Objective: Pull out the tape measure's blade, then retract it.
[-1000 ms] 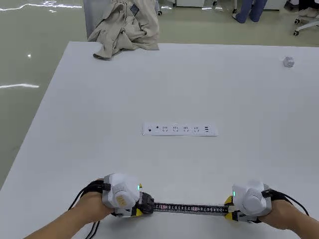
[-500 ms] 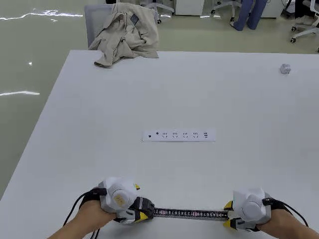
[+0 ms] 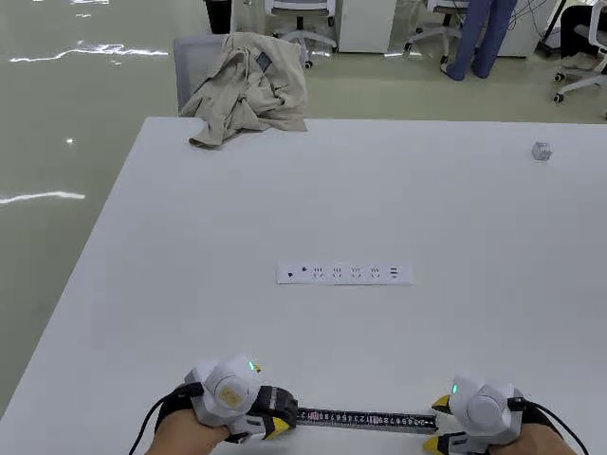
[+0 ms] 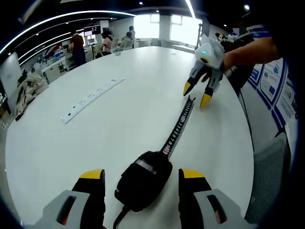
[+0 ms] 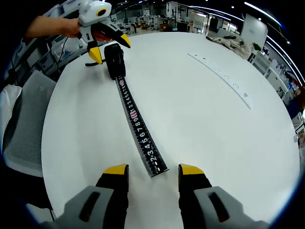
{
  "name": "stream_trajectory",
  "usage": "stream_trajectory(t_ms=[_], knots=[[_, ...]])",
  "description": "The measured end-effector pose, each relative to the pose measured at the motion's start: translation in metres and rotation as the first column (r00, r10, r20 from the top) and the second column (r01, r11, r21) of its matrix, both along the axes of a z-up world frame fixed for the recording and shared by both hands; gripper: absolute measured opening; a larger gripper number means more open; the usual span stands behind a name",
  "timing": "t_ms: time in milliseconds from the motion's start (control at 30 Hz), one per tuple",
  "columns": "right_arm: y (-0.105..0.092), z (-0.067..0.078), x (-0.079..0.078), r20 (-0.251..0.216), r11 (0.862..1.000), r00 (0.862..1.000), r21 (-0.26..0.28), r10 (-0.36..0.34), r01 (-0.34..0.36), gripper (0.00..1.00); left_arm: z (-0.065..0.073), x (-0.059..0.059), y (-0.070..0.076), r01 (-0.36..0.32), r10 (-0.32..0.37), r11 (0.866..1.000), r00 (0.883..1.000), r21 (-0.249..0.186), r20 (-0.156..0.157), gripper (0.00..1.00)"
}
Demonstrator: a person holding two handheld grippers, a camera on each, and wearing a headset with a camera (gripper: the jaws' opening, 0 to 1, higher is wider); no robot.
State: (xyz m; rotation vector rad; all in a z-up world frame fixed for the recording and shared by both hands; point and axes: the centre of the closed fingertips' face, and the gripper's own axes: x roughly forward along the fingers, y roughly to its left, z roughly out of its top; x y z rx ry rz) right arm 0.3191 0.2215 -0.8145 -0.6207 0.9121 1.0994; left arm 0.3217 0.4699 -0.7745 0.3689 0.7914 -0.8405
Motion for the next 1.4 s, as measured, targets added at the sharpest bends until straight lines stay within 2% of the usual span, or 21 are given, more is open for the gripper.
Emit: stream_trajectory(t_ms=[100, 233, 300, 400, 467, 667, 733, 833, 933, 967, 1000, 1067, 1100, 1167, 1233, 1300, 1400], knots=[[0.000, 0.006, 0.002, -0.001, 0.996, 0.997, 0.051, -0.076, 0.076, 0.44, -0.004, -0.004, 0.004, -0.055, 0.055, 0.998, 0.998, -0.013, -0.007, 0.62], [-0.003, 0.011, 0.003, 0.002, 0.989, 0.991, 0.069, -0.130, 0.130, 0.46, -0.004, -0.008, 0.008, -0.116, 0.115, 0.993, 0.993, -0.037, -0.019, 0.63], [-0.002, 0.013, -0.001, -0.017, 0.983, 0.987, 0.089, -0.161, 0.162, 0.48, -0.005, -0.009, 0.012, -0.149, 0.149, 0.988, 0.989, -0.030, -0.015, 0.63], [0.000, 0.014, -0.005, -0.023, 0.979, 0.984, 0.096, -0.178, 0.179, 0.51, 0.000, -0.008, 0.016, -0.229, 0.228, 0.971, 0.974, -0.068, -0.010, 0.65], [0.002, 0.015, -0.008, -0.024, 0.976, 0.980, 0.098, -0.195, 0.197, 0.52, 0.001, -0.011, 0.016, -0.239, 0.238, 0.968, 0.971, -0.072, -0.013, 0.65], [-0.001, 0.020, -0.013, -0.022, 0.951, 0.958, 0.116, -0.285, 0.286, 0.56, 0.003, -0.019, 0.019, -0.290, 0.290, 0.952, 0.957, -0.099, -0.013, 0.67], [-0.002, 0.019, -0.015, -0.021, 0.944, 0.952, 0.117, -0.307, 0.307, 0.58, 0.003, -0.023, 0.020, -0.320, 0.319, 0.943, 0.948, -0.097, -0.023, 0.69], [-0.004, 0.021, -0.016, -0.038, 0.914, 0.925, 0.144, -0.379, 0.380, 0.63, 0.002, -0.026, 0.022, -0.355, 0.354, 0.928, 0.935, -0.108, -0.030, 0.73], [-0.004, 0.024, -0.021, -0.042, 0.898, 0.912, 0.159, -0.408, 0.410, 0.64, 0.006, -0.032, 0.023, -0.390, 0.390, 0.915, 0.920, -0.105, -0.022, 0.74], [-0.003, 0.024, -0.022, -0.044, 0.897, 0.911, 0.161, -0.411, 0.412, 0.64, 0.007, -0.032, 0.024, -0.398, 0.399, 0.911, 0.917, -0.107, -0.016, 0.74], [-0.003, 0.024, -0.024, -0.041, 0.896, 0.910, 0.161, -0.412, 0.413, 0.64, 0.007, -0.033, 0.024, -0.418, 0.418, 0.901, 0.908, -0.114, -0.020, 0.74], [-0.001, 0.024, -0.027, -0.044, 0.887, 0.902, 0.170, -0.429, 0.430, 0.66, 0.008, -0.035, 0.026, -0.438, 0.439, 0.891, 0.898, -0.117, -0.019, 0.75], [0.001, 0.025, -0.029, -0.046, 0.884, 0.900, 0.176, -0.433, 0.434, 0.66, 0.008, -0.036, 0.028, -0.460, 0.461, 0.880, 0.887, -0.119, -0.020, 0.76], [0.003, 0.027, -0.031, -0.049, 0.874, 0.892, 0.185, -0.449, 0.450, 0.68, 0.008, -0.038, 0.028, -0.469, 0.470, 0.875, 0.883, -0.124, -0.022, 0.78], [0.006, 0.029, -0.035, -0.050, 0.870, 0.891, 0.195, -0.452, 0.452, 0.68, 0.010, -0.041, 0.029, -0.477, 0.480, 0.871, 0.877, -0.114, -0.008, 0.79], [0.009, 0.034, -0.038, -0.050, 0.865, 0.887, 0.203, -0.459, 0.459, 0.69, 0.012, -0.043, 0.029, -0.491, 0.494, 0.861, 0.870, -0.133, -0.014, 0.79], [0.012, 0.035, -0.040, -0.052, 0.857, 0.882, 0.214, -0.468, 0.468, 0.71, 0.013, -0.046, 0.033, -0.511, 0.515, 0.850, 0.857, -0.127, -0.006, 0.81]])
